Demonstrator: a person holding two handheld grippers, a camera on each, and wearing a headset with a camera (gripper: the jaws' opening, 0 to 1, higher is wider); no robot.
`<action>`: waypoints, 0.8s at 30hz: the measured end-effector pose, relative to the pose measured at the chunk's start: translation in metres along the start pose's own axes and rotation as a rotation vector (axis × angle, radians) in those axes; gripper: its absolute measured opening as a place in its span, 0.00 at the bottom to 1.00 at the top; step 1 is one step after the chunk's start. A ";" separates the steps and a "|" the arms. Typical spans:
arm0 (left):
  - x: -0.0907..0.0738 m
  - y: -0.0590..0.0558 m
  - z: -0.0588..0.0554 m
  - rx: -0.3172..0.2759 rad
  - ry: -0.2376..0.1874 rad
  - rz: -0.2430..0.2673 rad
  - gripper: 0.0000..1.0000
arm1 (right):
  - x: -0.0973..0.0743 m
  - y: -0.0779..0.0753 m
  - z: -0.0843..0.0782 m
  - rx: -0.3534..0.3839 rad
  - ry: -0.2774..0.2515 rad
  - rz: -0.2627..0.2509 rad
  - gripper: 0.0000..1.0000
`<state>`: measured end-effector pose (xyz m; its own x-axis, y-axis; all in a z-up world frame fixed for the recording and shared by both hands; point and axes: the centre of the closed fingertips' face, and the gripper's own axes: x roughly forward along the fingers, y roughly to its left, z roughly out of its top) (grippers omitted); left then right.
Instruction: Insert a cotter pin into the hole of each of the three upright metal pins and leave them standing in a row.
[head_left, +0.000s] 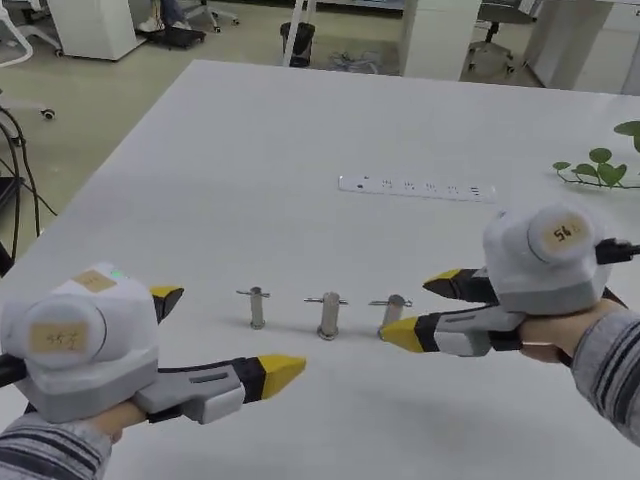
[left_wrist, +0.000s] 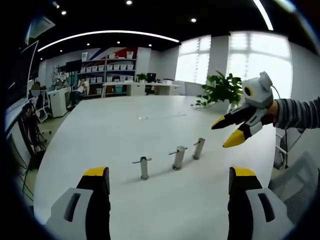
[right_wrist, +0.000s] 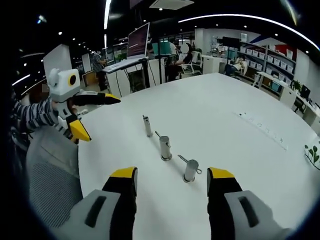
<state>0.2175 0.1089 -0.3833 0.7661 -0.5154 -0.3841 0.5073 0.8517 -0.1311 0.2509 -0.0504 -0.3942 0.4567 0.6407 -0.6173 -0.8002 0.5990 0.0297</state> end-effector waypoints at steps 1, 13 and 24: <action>-0.001 0.000 0.000 -0.002 0.000 0.001 0.99 | -0.003 0.002 0.000 0.022 -0.018 -0.014 0.57; -0.011 -0.001 -0.011 -0.022 0.021 0.028 0.99 | -0.016 0.025 -0.017 0.159 -0.112 -0.059 0.74; -0.021 0.000 -0.020 -0.042 0.029 0.059 0.97 | -0.020 0.043 -0.024 0.132 -0.162 -0.086 0.77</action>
<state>0.1937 0.1212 -0.3931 0.7822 -0.4619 -0.4182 0.4444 0.8840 -0.1452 0.1982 -0.0489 -0.3989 0.5860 0.6466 -0.4883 -0.7025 0.7058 0.0915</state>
